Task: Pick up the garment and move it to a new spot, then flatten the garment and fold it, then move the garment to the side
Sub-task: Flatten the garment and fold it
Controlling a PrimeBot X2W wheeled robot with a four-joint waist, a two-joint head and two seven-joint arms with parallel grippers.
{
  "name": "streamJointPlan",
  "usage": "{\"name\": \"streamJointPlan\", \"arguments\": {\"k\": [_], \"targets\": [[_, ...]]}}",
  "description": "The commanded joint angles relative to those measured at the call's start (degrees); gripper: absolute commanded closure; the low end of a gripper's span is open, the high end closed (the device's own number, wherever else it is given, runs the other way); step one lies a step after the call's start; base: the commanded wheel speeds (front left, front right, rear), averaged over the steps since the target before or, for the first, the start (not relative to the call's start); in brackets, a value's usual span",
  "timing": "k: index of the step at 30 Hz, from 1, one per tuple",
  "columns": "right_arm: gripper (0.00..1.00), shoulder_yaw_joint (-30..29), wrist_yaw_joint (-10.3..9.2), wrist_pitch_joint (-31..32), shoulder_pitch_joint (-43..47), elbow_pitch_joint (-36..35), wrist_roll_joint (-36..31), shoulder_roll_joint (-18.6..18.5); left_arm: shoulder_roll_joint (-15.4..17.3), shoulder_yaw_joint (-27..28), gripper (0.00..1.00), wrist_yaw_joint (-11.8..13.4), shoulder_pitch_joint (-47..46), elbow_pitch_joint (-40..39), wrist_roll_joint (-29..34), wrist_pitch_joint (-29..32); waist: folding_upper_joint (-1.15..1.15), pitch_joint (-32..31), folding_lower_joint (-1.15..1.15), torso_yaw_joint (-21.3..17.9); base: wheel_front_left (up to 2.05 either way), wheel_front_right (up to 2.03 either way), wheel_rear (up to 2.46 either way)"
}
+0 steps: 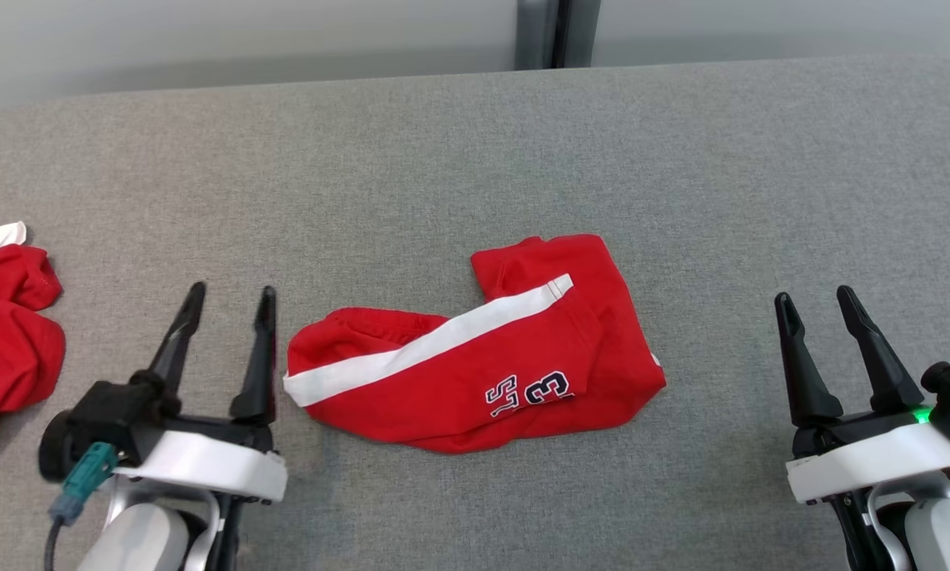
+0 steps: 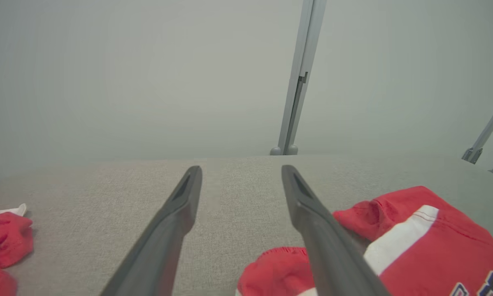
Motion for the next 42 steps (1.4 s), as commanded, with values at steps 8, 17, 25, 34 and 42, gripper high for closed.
{"name": "streamJointPlan", "arguments": {"k": [8,17,25,34,42], "targets": [[0.00,-1.1,0.01,1.2,1.4,-0.9,-1.2,-0.6,2.5,4.0,0.00,0.6,3.9,-0.1,-1.6,-0.7,0.00,-0.9,0.00,1.0,0.00,0.00,0.00],[0.00,-0.3,0.01,2.9,1.5,-1.6,-1.3,-1.1,1.7,3.2,0.00,0.5,3.6,-0.5,-1.8,-0.7,0.00,-1.0,0.00,2.5,0.00,0.00,0.00],[0.00,8.0,0.01,10.3,-2.8,-2.3,-0.3,-4.2,0.1,3.1,0.00,0.3,2.1,0.3,-1.7,-0.9,0.00,0.5,0.00,6.6,0.00,0.00,0.00],[0.00,15.0,0.00,16.0,-7.3,-0.6,1.7,-7.6,-1.8,3.5,0.00,-0.7,1.0,1.5,-0.8,-1.1,0.00,2.3,0.00,10.3,0.00,0.00,0.00],[0.93,18.2,0.00,20.0,-9.1,-0.4,3.6,-9.8,-3.6,5.3,0.00,-1.6,1.0,1.9,0.5,-1.2,0.00,3.2,0.00,10.9,0.00,0.00,0.00]]}}
